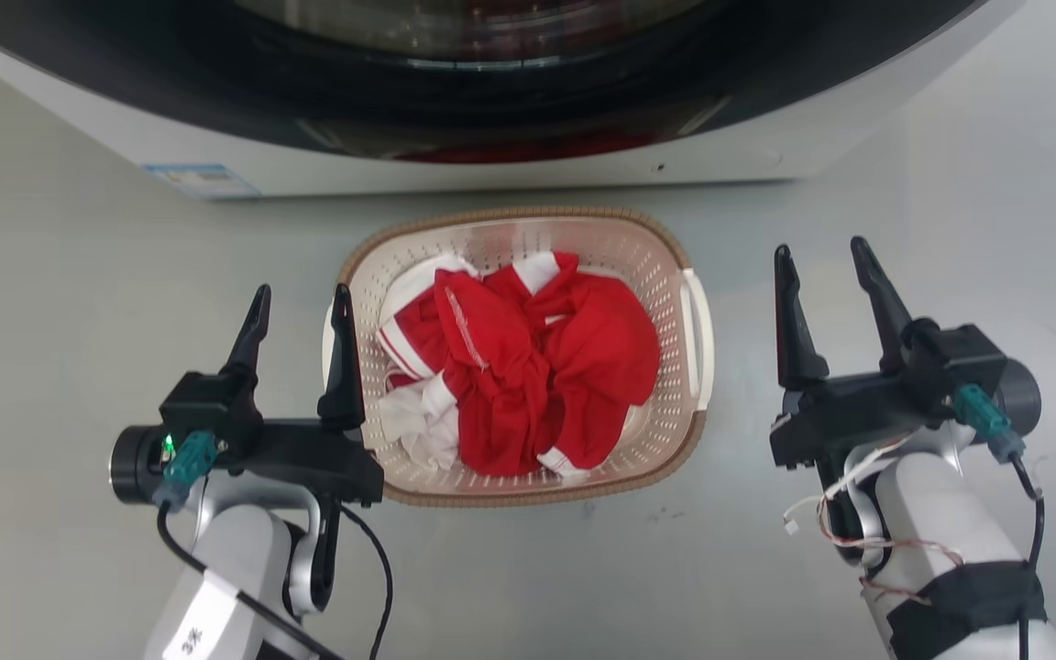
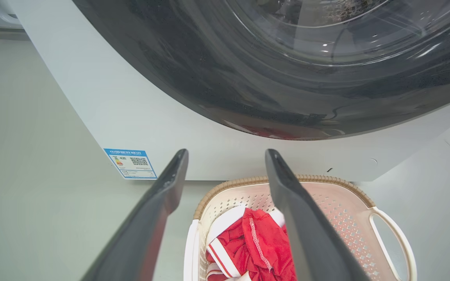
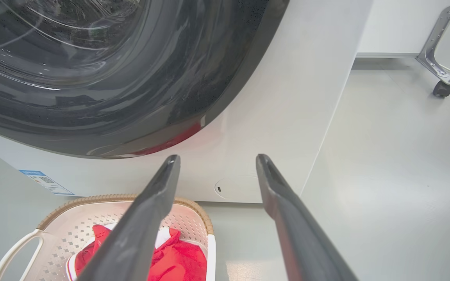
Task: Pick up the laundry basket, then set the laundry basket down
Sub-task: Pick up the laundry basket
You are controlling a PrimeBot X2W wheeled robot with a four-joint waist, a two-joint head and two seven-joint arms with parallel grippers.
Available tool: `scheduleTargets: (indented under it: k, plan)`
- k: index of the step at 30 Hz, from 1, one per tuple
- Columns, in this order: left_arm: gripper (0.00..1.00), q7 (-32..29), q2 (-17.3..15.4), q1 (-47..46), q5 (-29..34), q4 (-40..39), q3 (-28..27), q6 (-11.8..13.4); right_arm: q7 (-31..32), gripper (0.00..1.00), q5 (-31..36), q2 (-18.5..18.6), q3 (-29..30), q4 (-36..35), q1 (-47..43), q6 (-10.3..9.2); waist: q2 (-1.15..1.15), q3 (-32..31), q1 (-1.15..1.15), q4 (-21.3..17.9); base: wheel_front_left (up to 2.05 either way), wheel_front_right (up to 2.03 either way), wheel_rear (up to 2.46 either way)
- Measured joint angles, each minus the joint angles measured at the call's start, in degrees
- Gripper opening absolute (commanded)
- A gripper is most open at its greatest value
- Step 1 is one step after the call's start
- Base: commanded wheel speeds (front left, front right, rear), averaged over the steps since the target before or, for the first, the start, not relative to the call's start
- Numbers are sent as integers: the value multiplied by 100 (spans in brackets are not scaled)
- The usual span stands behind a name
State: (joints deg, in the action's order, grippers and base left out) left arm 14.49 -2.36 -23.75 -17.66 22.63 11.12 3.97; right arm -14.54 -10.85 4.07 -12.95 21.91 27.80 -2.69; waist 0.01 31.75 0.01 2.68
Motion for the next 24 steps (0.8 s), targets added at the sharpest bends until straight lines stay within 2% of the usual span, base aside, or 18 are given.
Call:
scheduleTargets:
  k: [14,24]
  plan:
    - [100,0,37,-1084,-475,933,255,15,-1,100,33,34,36,701,950,20,0,1207,0,142,0,0,0]
    - [100,0,54,-1405,-733,1622,380,57,-1,100,65,33,-32,1220,1184,69,0,1826,-1,201,0,0,0]
